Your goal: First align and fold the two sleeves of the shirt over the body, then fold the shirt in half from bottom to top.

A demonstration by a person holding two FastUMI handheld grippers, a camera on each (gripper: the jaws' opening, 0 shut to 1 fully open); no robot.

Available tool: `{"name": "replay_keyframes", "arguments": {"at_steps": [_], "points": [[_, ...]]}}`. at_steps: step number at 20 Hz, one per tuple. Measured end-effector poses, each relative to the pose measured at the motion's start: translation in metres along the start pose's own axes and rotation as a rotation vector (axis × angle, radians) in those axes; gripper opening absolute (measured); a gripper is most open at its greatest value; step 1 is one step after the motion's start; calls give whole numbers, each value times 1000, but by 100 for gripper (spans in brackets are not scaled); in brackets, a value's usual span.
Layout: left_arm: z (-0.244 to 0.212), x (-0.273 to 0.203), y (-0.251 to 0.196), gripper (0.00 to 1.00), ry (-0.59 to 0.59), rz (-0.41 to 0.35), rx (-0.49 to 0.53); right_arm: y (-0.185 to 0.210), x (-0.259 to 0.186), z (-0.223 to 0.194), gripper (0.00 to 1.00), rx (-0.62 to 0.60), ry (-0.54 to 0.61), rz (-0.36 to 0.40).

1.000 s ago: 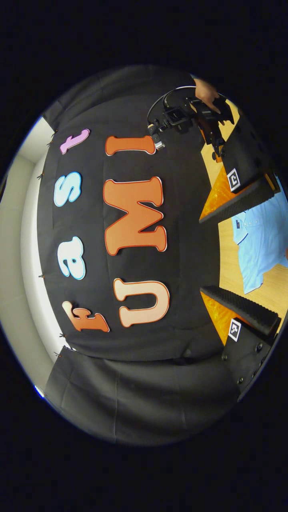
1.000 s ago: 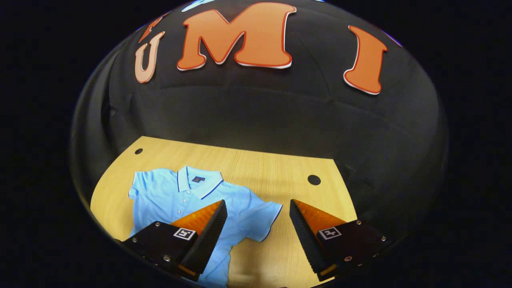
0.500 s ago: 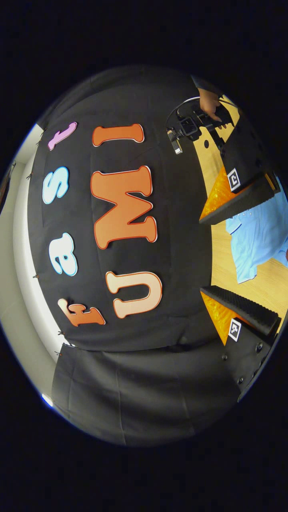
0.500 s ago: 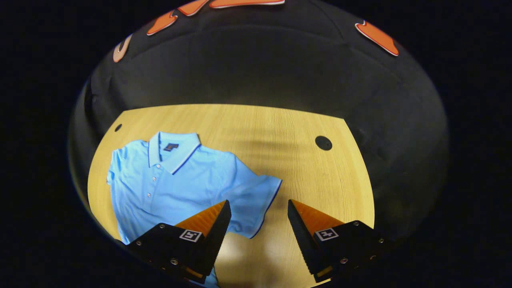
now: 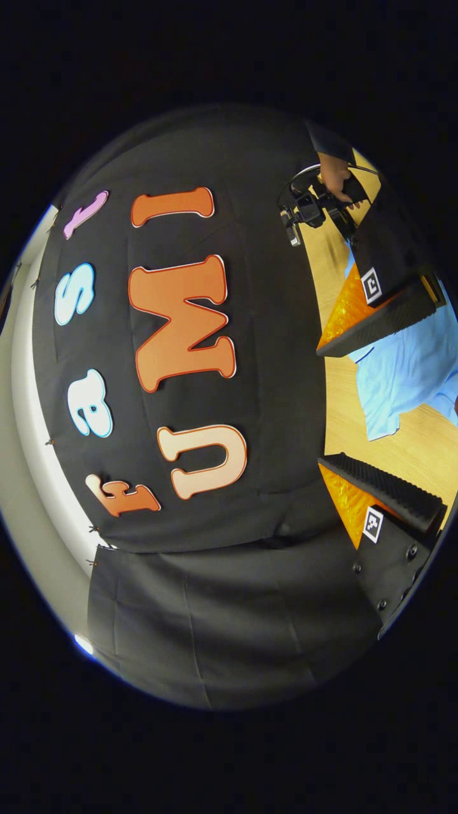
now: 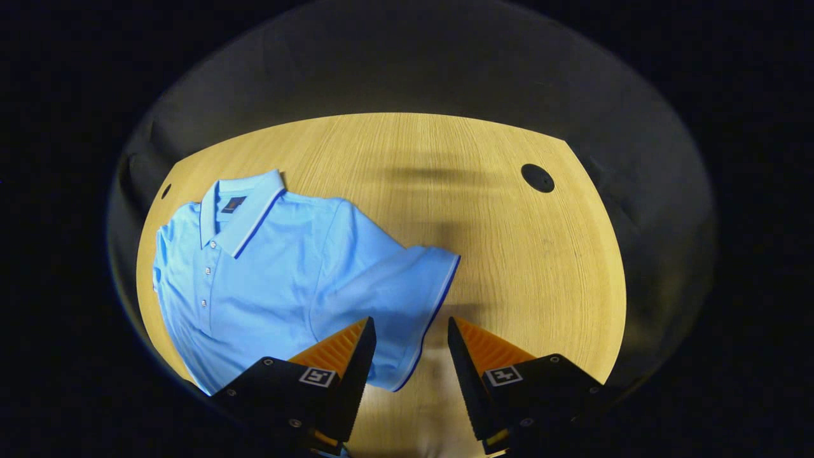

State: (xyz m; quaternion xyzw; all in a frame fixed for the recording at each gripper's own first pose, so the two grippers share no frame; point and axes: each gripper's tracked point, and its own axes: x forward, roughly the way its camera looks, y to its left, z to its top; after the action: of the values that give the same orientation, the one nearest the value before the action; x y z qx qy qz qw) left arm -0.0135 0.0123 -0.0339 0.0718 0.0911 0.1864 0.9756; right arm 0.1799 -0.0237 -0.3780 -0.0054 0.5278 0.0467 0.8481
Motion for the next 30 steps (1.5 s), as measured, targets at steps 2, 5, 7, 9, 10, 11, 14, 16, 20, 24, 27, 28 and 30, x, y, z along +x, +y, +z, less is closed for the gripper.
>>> {"name": "replay_keyframes", "arguments": {"at_steps": [2,5,7,9,10,11,14,16,20,24,27,28,30], "points": [[0,-1,-5,100,3,-13,3,0,6,-4,67,-6,15,-10],[-3,-3,-5,99,12,-12,11,2,7,-9,59,-10,33,-5],[-4,-2,-3,100,16,-4,11,6,9,-10,52,13,37,13],[-7,-2,-3,100,21,-3,3,9,7,-9,42,55,34,24],[-8,-2,-4,100,24,-4,0,7,11,-7,31,75,28,26],[-8,-3,-5,100,24,-5,0,6,11,-6,19,109,30,28],[-4,-6,-9,100,11,-12,14,14,7,-7,7,201,51,125],[-6,-8,-8,99,10,-12,21,16,1,-7,7,240,64,186],[-13,-12,-6,100,24,-1,22,23,-18,19,6,257,-31,266],[-12,-15,-4,100,21,11,28,45,-38,39,6,203,-97,329],[-12,-18,-1,100,22,22,30,71,-48,53,7,152,-136,370],[-12,-20,-1,100,24,25,29,79,-50,56,6,139,-141,378],[-12,-21,5,99,22,35,31,97,-56,64,6,120,-149,402]]}}
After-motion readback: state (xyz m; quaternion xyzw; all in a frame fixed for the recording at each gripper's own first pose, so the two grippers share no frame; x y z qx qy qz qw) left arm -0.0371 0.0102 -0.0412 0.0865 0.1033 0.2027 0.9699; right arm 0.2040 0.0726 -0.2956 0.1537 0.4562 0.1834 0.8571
